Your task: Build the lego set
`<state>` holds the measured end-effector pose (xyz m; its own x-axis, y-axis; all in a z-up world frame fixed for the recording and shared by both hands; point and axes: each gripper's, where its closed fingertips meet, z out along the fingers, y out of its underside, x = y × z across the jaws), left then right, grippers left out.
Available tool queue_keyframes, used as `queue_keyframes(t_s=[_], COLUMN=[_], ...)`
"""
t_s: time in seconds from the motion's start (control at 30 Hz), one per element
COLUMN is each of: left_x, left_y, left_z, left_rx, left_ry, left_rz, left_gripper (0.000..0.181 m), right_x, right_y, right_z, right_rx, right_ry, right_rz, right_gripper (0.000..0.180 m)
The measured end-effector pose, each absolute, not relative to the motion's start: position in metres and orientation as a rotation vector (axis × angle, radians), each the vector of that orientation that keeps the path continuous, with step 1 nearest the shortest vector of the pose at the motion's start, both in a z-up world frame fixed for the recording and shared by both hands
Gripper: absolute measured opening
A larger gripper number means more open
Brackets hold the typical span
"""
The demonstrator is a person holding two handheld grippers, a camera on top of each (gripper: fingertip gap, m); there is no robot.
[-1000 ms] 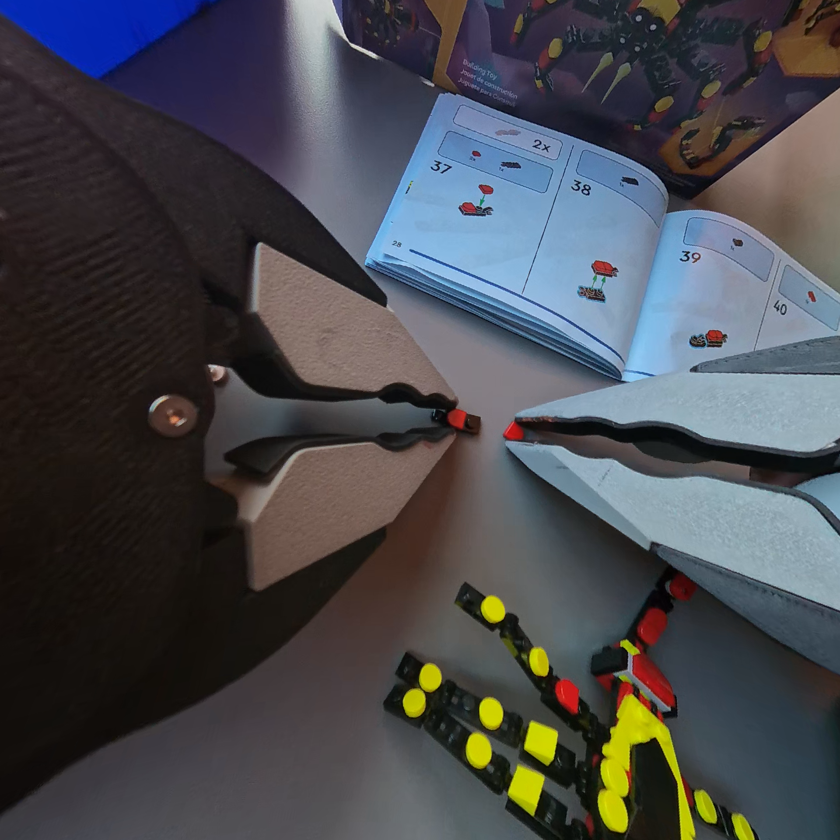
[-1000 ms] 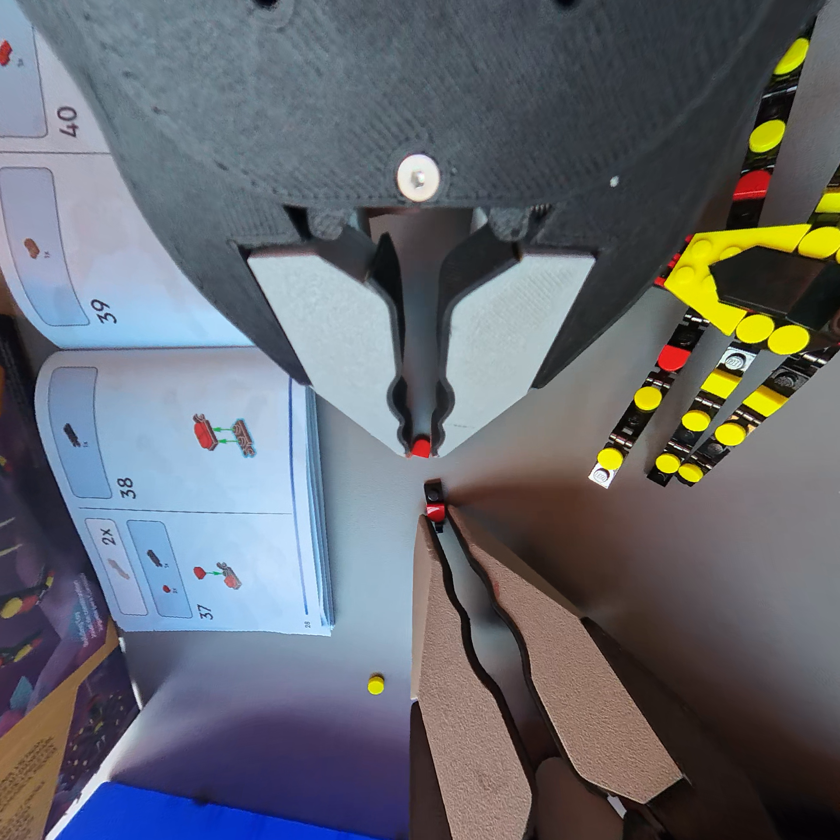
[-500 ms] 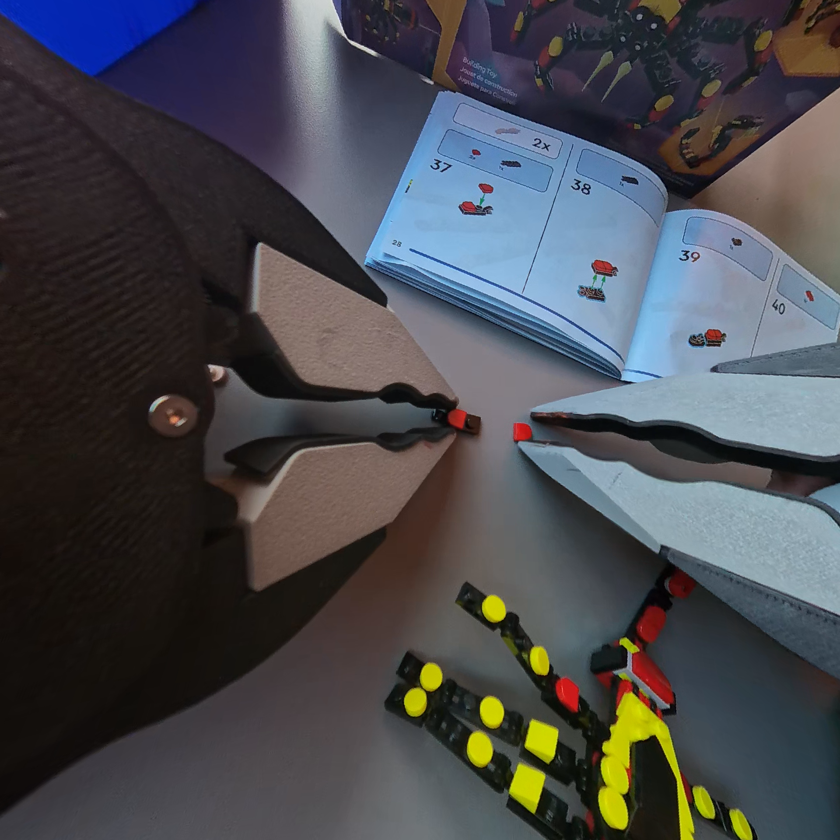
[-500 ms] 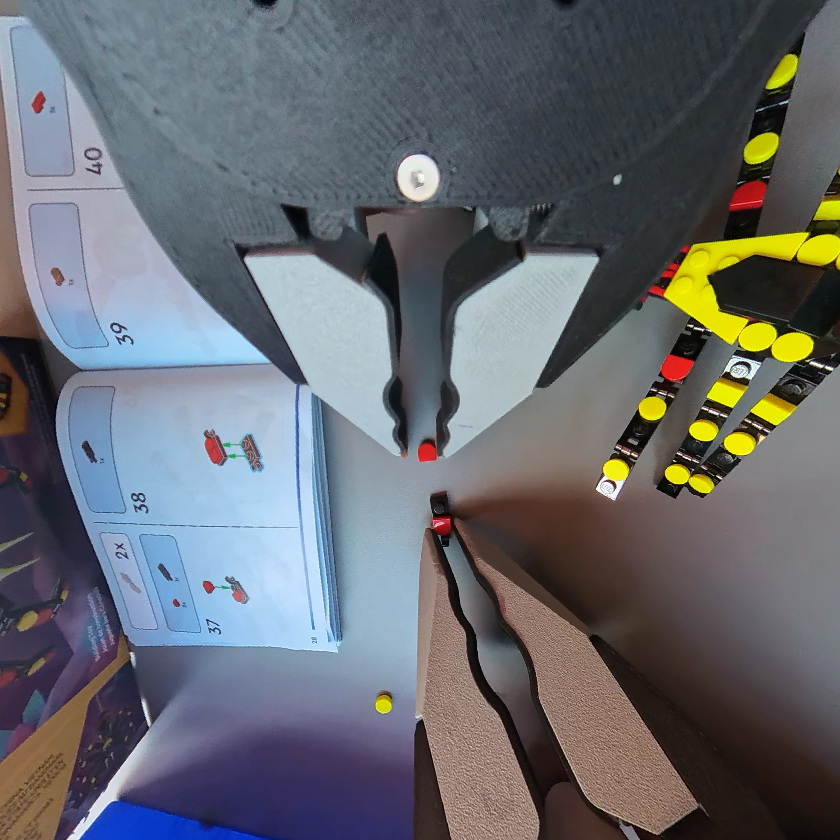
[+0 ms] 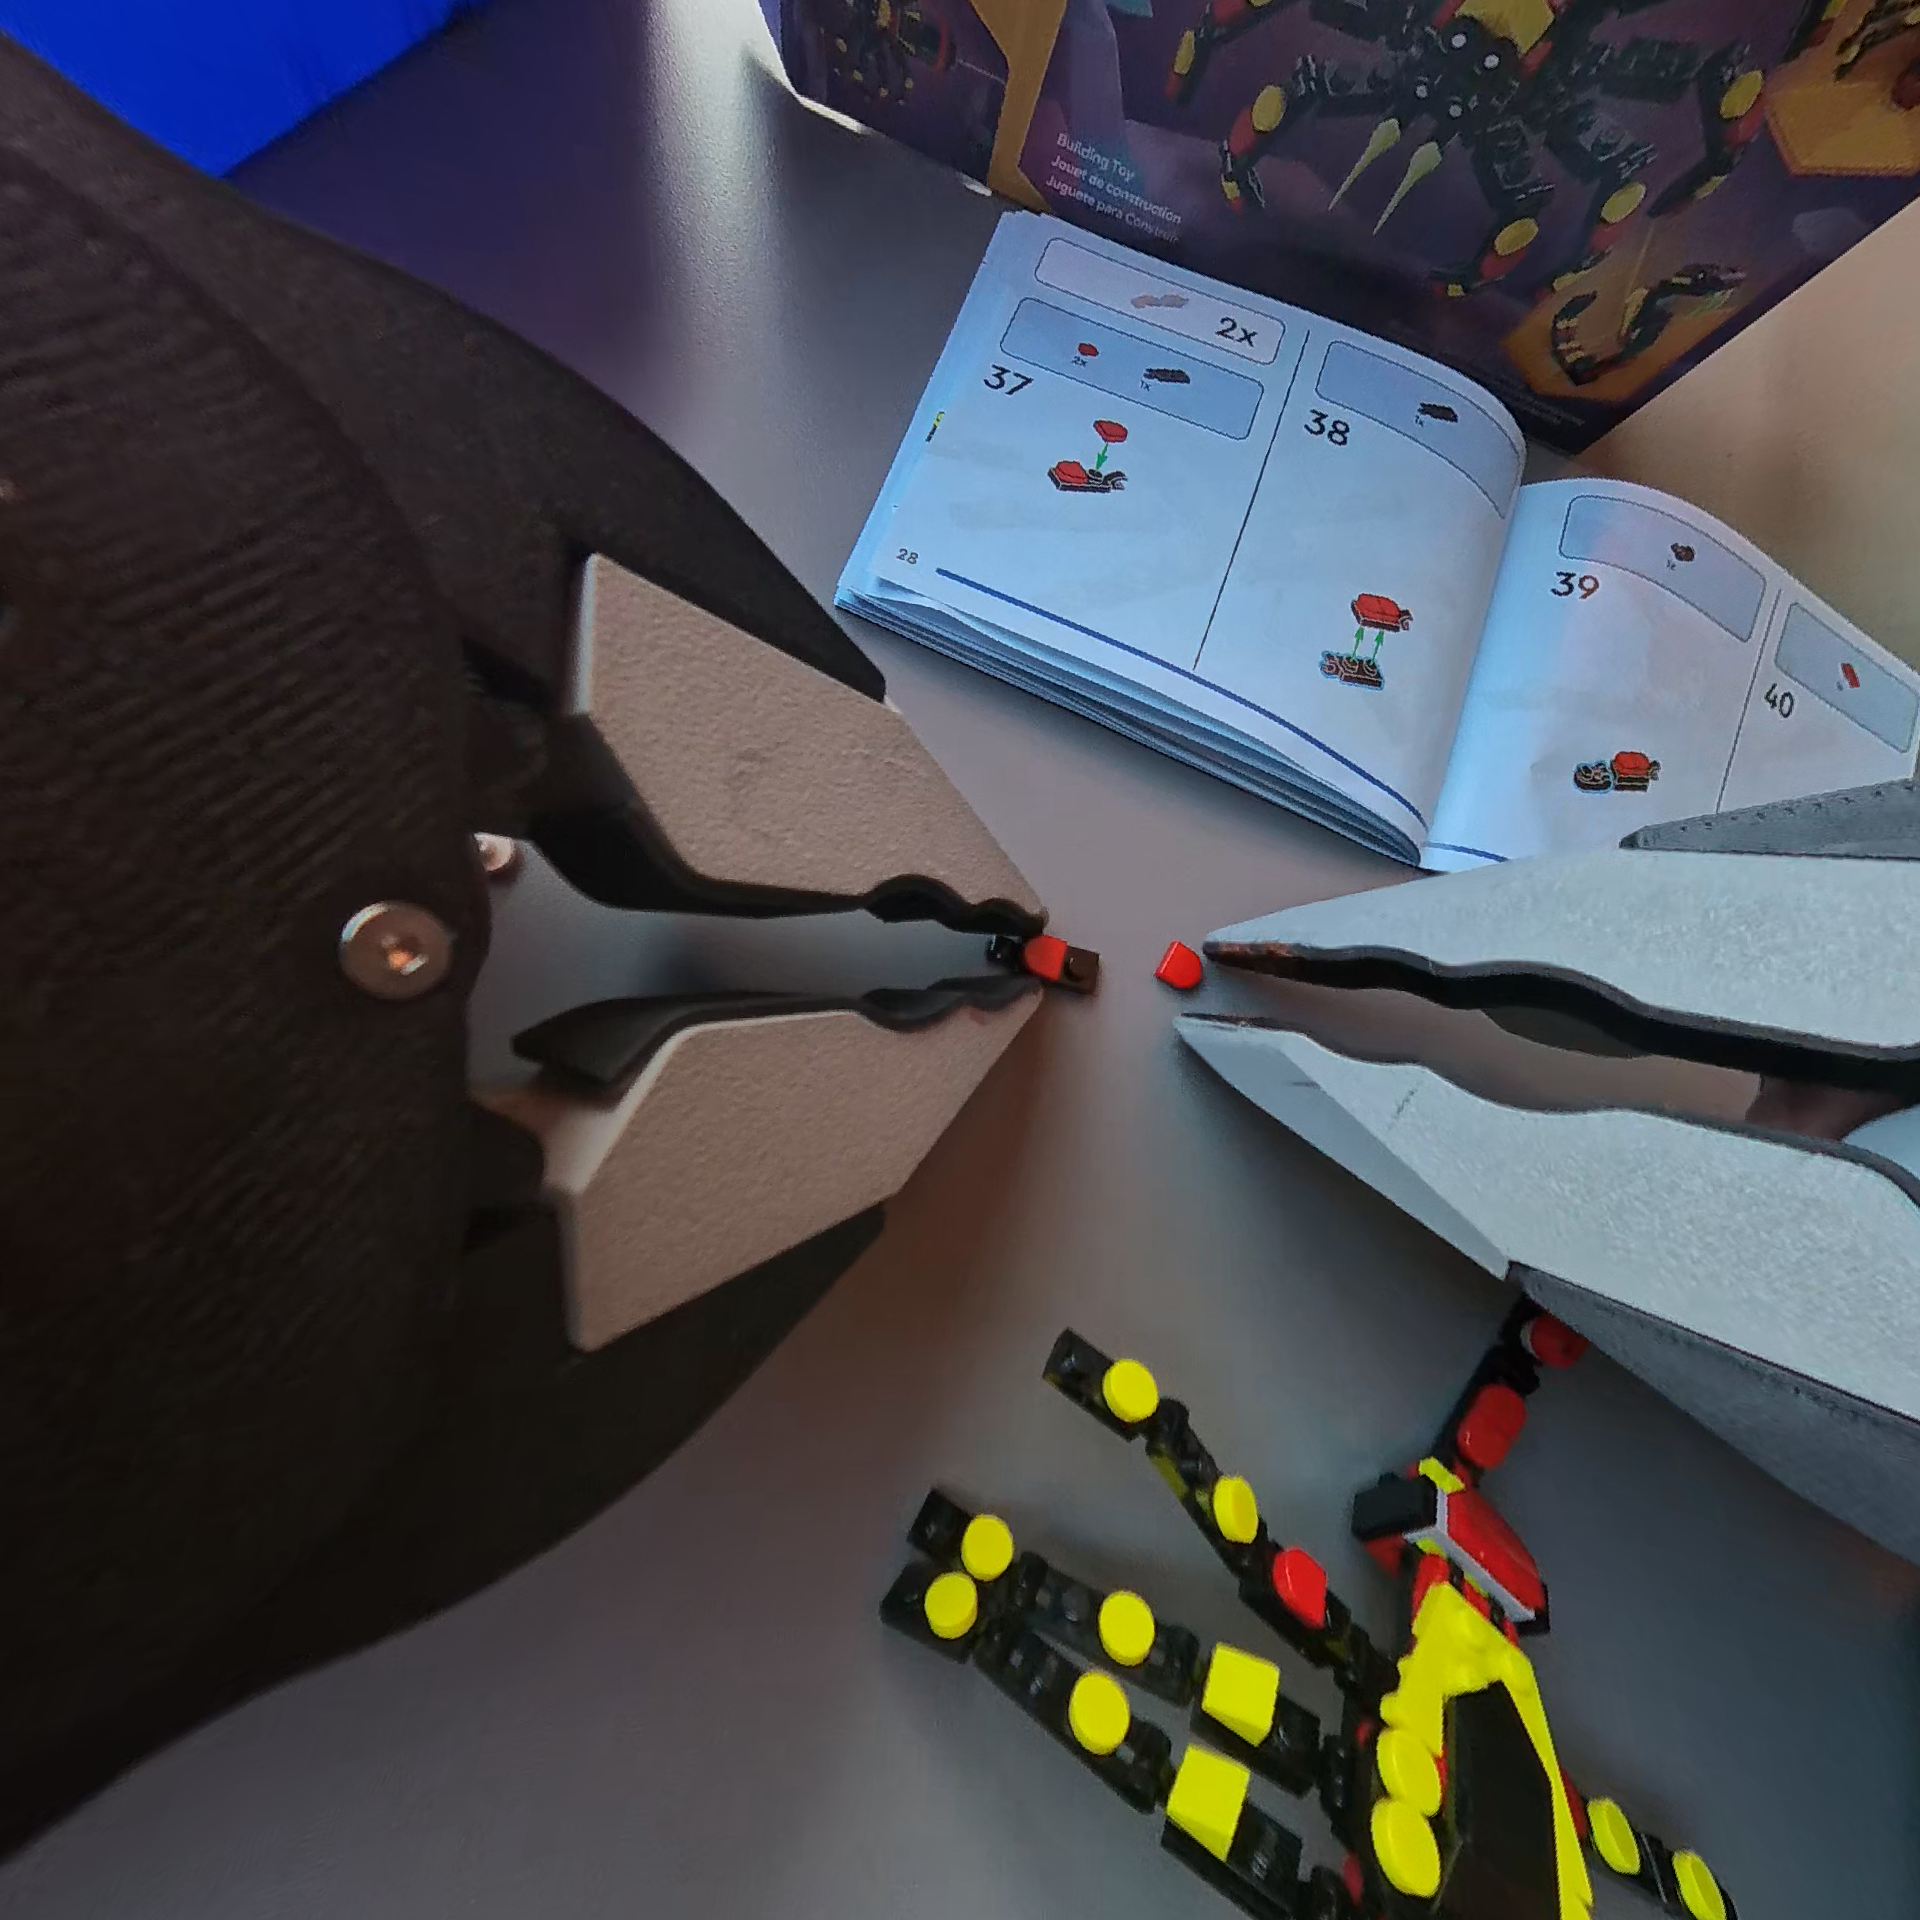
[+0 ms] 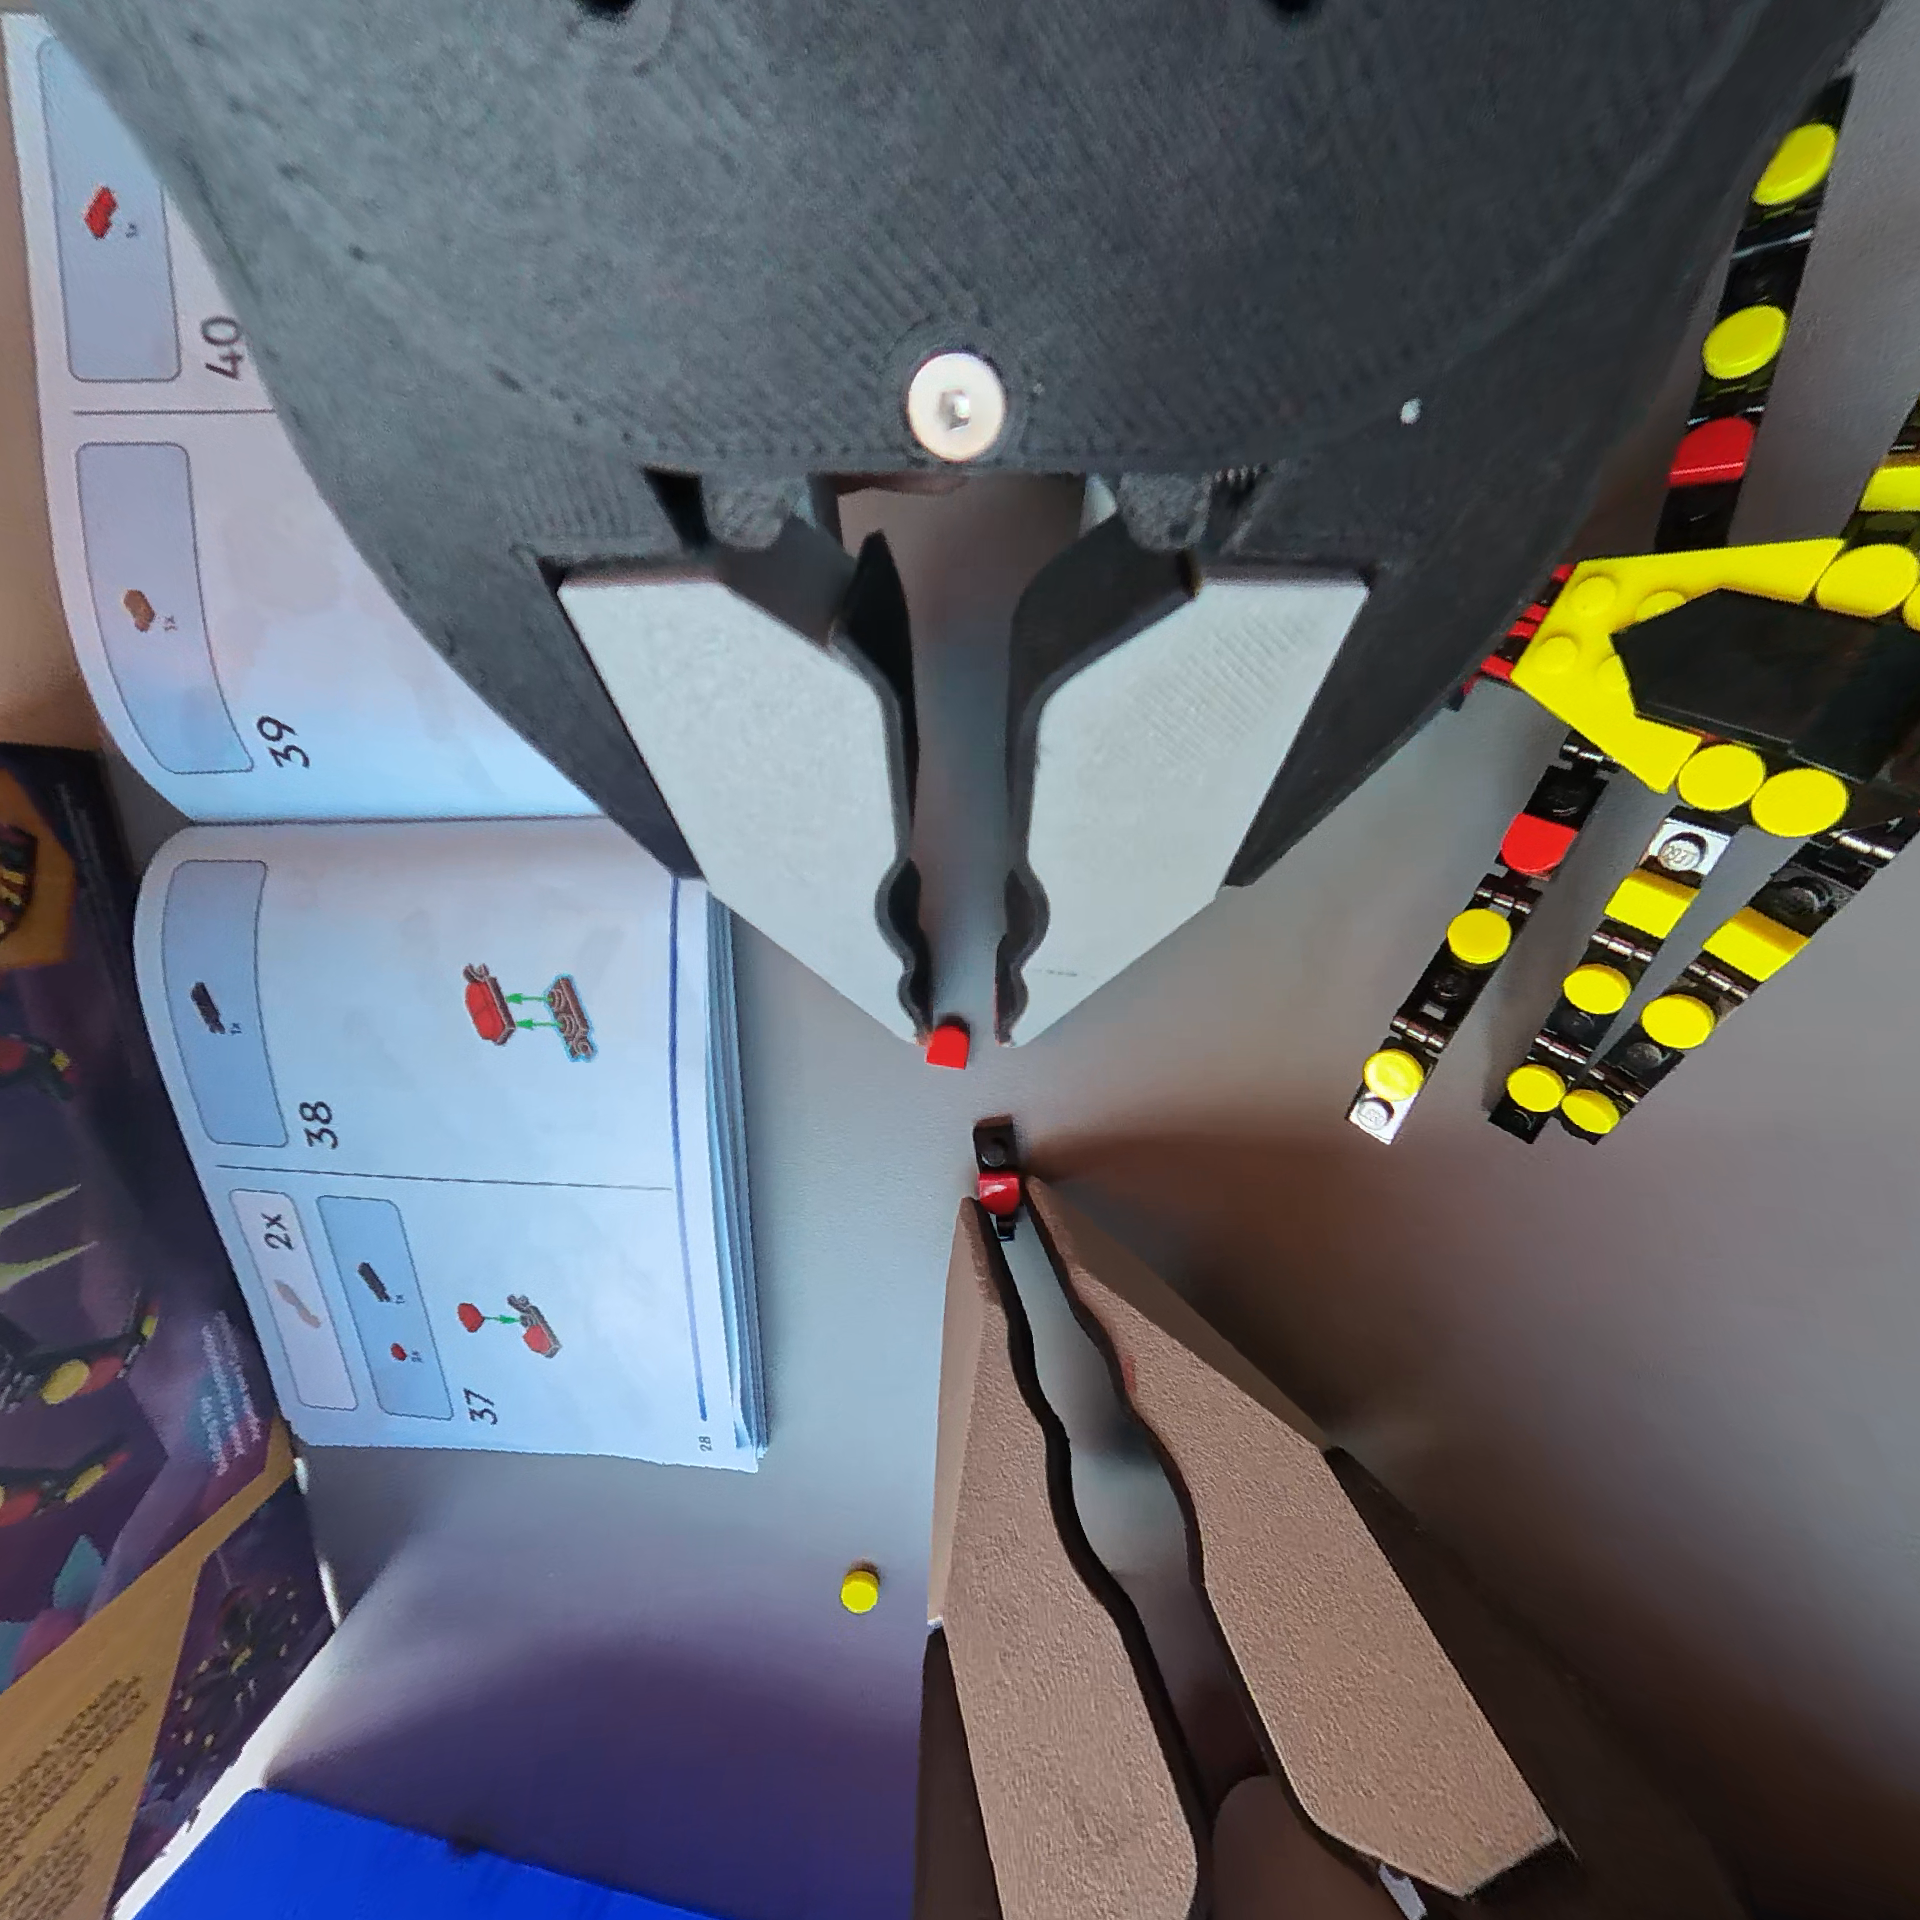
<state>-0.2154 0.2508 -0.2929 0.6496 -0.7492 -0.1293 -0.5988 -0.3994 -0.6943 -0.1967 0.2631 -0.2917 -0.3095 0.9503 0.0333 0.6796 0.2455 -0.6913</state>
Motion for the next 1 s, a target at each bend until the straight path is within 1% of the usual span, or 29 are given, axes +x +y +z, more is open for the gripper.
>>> queue_keyframes(t_s=[0.03,0.37,0.73,1.0], left_x=[-0.215,-0.215,-0.215,-0.212], left_y=[0.251,0.251,0.25,0.248], left_z=[-0.293,-0.293,-0.293,-0.293], left_rx=[-2.132,-2.13,-2.118,-2.102], left_ry=[1.042,1.045,1.063,1.097], left_rz=[-0.263,-0.259,-0.272,-0.259], left_gripper=[0.005,0.005,0.005,0.005], right_x=[-0.198,-0.201,-0.21,-0.216], right_y=[0.263,0.264,0.254,0.25], right_z=[-0.291,-0.294,-0.282,-0.287], right_rx=[-1.49,-1.497,-1.457,-1.453], right_ry=[-2.07,-2.064,-2.036,-2.066], right_rz=[0.806,0.775,0.864,0.829], right_gripper=[0.01,0.005,0.004,0.004])
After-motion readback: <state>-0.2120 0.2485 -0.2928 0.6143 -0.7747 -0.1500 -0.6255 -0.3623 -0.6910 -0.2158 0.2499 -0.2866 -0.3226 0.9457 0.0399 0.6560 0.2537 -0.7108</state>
